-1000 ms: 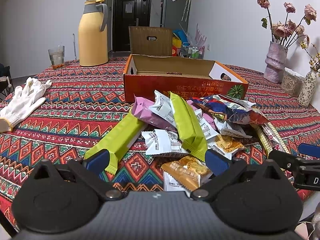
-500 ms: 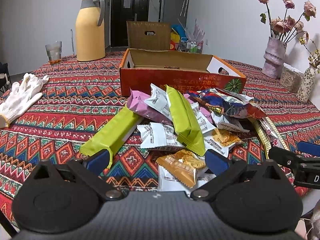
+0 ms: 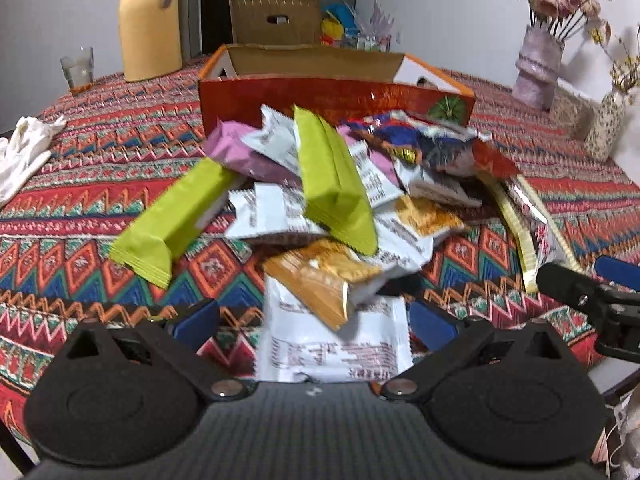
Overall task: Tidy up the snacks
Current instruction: 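Grasp the white biscuit packet with the left gripper, then lift the white packet with the left gripper while the right grasps the silver-yellow bar, then carry both packets over the box and open both grippers to drop them, then grasp the silver-and-blue milk snack packet with the right gripper, then grasp the lime-green bar with the left gripper while the right holds its packet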
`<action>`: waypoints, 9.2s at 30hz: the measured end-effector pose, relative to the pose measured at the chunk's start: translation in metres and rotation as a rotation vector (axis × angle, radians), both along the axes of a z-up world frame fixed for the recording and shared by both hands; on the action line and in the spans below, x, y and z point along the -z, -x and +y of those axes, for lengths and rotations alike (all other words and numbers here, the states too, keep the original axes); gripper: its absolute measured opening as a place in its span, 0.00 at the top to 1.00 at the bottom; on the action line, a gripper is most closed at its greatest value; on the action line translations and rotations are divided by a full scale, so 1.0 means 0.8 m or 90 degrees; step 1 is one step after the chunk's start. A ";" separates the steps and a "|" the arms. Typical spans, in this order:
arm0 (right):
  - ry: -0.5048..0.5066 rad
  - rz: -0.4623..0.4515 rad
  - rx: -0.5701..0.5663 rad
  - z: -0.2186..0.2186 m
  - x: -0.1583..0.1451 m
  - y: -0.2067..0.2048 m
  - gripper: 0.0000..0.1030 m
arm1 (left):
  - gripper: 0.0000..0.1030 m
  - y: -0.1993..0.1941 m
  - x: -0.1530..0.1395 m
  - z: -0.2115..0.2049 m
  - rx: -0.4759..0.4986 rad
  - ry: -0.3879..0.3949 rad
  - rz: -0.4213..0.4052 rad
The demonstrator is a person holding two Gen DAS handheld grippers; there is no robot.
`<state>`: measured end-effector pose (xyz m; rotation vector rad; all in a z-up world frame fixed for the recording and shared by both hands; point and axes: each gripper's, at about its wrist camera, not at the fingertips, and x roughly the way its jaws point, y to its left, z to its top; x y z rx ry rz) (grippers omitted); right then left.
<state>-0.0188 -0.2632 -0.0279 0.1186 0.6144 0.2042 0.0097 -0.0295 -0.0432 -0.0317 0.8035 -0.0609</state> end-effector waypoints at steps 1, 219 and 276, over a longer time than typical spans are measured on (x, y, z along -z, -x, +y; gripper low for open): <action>-0.002 0.001 0.000 -0.002 0.001 0.001 0.00 | 0.00 -0.001 0.003 -0.001 0.000 -0.002 0.006; 0.066 0.105 -0.155 0.098 -0.016 -0.229 0.33 | 0.00 -0.132 -0.039 0.111 -0.079 0.109 -0.110; -0.019 -0.074 -0.026 0.017 -0.024 -0.075 0.44 | 0.31 -0.109 -0.003 0.097 -0.060 -0.046 -0.010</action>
